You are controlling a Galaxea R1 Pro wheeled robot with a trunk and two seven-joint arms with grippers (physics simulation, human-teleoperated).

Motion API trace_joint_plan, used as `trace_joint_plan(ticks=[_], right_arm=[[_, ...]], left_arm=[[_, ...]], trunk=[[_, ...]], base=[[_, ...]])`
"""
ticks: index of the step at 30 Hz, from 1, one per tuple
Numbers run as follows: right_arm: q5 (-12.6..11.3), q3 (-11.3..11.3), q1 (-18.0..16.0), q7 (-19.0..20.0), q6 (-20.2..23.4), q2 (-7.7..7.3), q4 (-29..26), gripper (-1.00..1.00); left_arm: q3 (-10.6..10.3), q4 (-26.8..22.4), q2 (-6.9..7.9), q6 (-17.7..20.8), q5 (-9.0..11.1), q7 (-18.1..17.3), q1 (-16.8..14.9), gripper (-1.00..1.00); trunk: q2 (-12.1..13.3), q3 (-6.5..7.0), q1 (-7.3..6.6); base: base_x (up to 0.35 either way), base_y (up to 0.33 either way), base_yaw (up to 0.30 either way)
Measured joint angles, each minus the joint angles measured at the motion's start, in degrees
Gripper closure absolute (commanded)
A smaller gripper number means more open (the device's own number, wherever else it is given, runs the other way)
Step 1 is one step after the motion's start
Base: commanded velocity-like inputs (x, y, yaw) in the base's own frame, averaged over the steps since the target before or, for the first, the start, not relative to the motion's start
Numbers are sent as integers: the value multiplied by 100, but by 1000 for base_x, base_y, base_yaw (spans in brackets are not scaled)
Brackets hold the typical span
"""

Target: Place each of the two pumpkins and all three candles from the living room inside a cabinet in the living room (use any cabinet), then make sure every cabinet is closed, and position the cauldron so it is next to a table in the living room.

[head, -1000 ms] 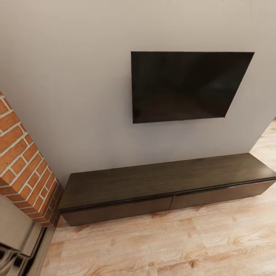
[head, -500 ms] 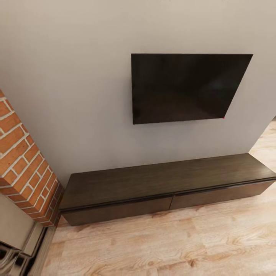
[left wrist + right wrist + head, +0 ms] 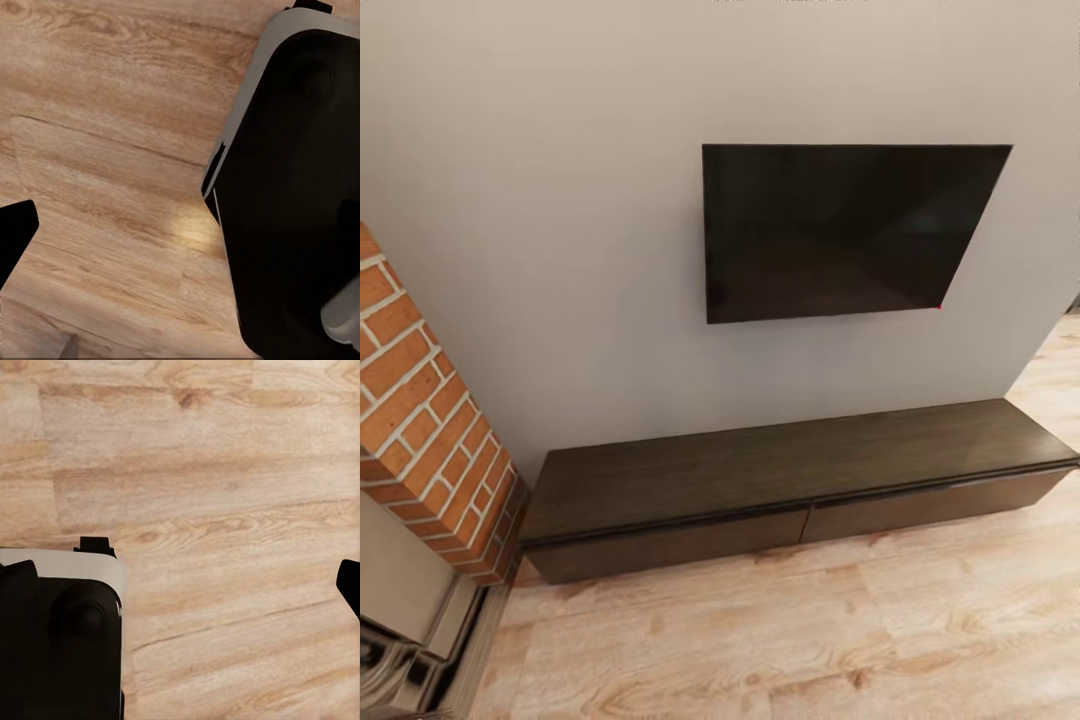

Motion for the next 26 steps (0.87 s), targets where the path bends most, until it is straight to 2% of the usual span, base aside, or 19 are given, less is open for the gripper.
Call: trace_joint_plan(ticks=[6, 14, 20, 26], right_arm=[[0, 0, 0, -1, 0, 0, 0, -100], [0, 1, 0, -1, 1, 0, 0, -100], [-2, 1, 0, 9, -5, -2, -14, -100], [-4, 1, 0, 18, -8, 41, -4, -100]], left_arm=[[1, 0, -10, 0, 1, 3, 36, -100], [14, -9, 36, 35, 3, 49, 53, -100], [0, -33, 54, -13, -81, 19, 55, -100], [-10, -40, 48, -19, -78, 14, 55, -100]], trunk=[[0, 0, 0], [1, 0, -1], [1, 0, -1], [1, 0, -1]], base=[[-121, 0, 0], [-11, 0, 0], [0, 0, 0], [0, 0, 0]])
